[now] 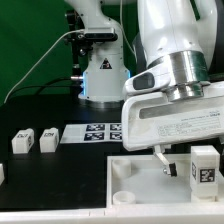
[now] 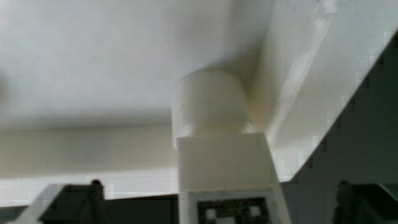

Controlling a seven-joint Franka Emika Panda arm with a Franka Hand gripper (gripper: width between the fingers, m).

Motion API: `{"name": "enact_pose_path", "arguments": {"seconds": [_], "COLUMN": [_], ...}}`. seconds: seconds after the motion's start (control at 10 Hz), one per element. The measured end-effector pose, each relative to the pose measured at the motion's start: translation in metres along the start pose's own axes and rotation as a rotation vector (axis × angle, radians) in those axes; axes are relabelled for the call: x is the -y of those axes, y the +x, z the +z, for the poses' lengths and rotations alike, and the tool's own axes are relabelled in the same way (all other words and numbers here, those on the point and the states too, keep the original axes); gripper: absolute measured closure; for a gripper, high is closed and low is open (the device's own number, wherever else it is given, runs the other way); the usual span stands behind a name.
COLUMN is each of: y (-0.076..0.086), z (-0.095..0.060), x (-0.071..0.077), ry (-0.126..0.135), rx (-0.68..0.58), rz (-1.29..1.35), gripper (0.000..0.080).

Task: Assemble one leg

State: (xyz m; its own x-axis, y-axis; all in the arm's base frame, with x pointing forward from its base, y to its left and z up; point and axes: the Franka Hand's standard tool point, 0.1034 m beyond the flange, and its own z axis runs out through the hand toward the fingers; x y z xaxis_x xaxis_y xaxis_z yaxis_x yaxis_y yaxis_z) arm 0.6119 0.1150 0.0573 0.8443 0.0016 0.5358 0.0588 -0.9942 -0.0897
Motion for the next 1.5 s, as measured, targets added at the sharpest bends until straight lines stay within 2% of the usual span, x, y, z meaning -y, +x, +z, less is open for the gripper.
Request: {"name": "enact_pose_path", "arguments": {"seconds": [0.1, 0.3, 0.5, 0.7, 0.8, 0.9, 1.1, 1.2, 1.3, 1.5], "y": [0.001, 0.014, 0.02, 0.02, 0.012, 0.015, 0.013, 0.003, 0.004, 0.004], "z": [-0.001, -0.026, -0.042, -0.04, -0.037, -0.036, -0.029, -0.029, -0.03, -0.028], "x": [0.0, 0.009, 0.014, 0.01, 0.012, 0.014, 0.013, 0.011, 0.013, 0.013], "ry": [0.001, 0.015, 0.034, 0.031, 0.053, 0.072, 0.072, 0.081, 0.09, 0.09], "rx": [0.003, 0.057, 0.127, 0.134, 0.276, 0.392, 0.536, 0.638, 0.703, 0.699], "rz": [0.003, 0.031, 0.042, 0.044, 0.051, 0.063, 0.043, 0.038, 0.036, 0.036], "gripper": [0.015, 0.015, 0.015, 0.015, 0.015, 0.015, 0.015, 0.015, 0.015, 0.015]}}
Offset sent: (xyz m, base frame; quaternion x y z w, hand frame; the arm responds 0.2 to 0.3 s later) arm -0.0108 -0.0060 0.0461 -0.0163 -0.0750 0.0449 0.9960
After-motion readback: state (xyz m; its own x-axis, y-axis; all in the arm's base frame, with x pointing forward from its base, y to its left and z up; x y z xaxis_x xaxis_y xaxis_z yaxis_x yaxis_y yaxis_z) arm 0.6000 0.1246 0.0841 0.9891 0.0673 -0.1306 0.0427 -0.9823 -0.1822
